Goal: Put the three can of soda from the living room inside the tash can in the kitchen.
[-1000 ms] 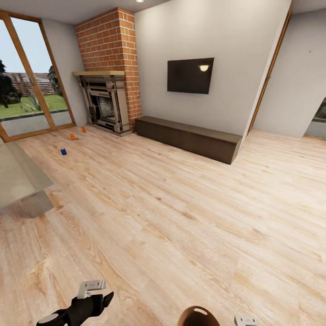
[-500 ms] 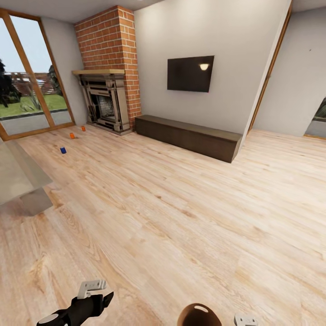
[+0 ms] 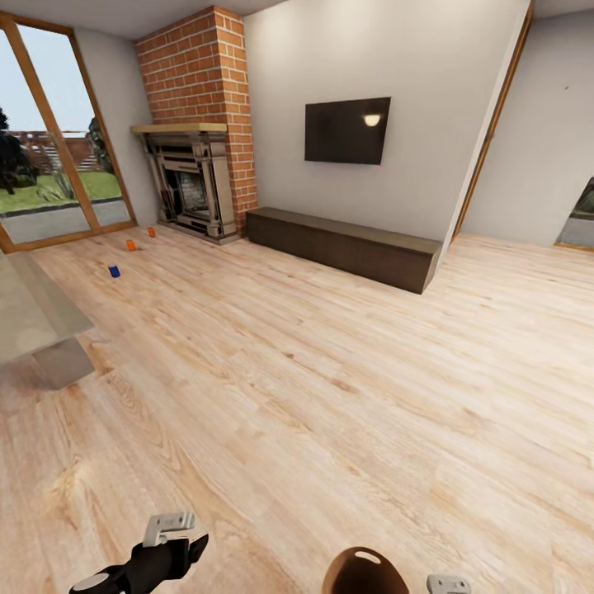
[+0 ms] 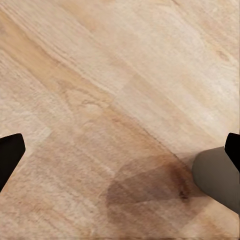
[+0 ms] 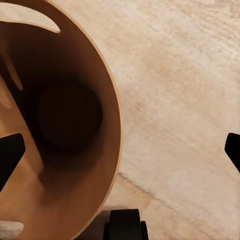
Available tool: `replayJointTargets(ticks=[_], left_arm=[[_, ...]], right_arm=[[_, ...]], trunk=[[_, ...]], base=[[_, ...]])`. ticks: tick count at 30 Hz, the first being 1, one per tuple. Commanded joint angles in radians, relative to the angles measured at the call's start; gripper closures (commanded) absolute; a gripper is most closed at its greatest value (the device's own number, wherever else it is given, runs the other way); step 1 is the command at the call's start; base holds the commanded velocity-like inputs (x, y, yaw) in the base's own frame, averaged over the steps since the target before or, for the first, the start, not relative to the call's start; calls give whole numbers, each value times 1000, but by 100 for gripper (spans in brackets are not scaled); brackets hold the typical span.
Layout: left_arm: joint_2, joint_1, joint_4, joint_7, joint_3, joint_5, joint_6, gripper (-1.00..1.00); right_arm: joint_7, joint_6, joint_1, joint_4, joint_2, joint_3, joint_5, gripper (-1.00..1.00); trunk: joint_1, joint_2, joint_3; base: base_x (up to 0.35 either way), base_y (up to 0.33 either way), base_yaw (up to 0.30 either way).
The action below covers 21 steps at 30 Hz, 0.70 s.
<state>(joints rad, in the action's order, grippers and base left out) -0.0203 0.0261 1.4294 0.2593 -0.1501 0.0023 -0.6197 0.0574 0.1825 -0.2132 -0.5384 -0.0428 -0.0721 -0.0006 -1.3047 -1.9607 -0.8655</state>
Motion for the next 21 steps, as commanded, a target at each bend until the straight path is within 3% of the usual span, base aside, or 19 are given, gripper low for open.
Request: replayJointTargets(ticks=[1, 16, 21], left_arm=[[-1, 0, -6, 0, 0, 1, 0, -100], [-3, 0, -33, 0, 1, 6, 0, -100], [-3, 0, -33, 0, 1, 7, 0, -100]], right_arm=[[0, 0, 0, 0, 0, 0, 0, -100], [-6, 0, 0, 1, 1, 1, 3, -100], [-4, 0, 0, 1, 1, 2, 3, -100]], trunk=[[-4, -7, -3], [-61, -112, -50], [-69, -126, -56]], base=[[0, 0, 0], [0, 0, 0], [0, 0, 0]])
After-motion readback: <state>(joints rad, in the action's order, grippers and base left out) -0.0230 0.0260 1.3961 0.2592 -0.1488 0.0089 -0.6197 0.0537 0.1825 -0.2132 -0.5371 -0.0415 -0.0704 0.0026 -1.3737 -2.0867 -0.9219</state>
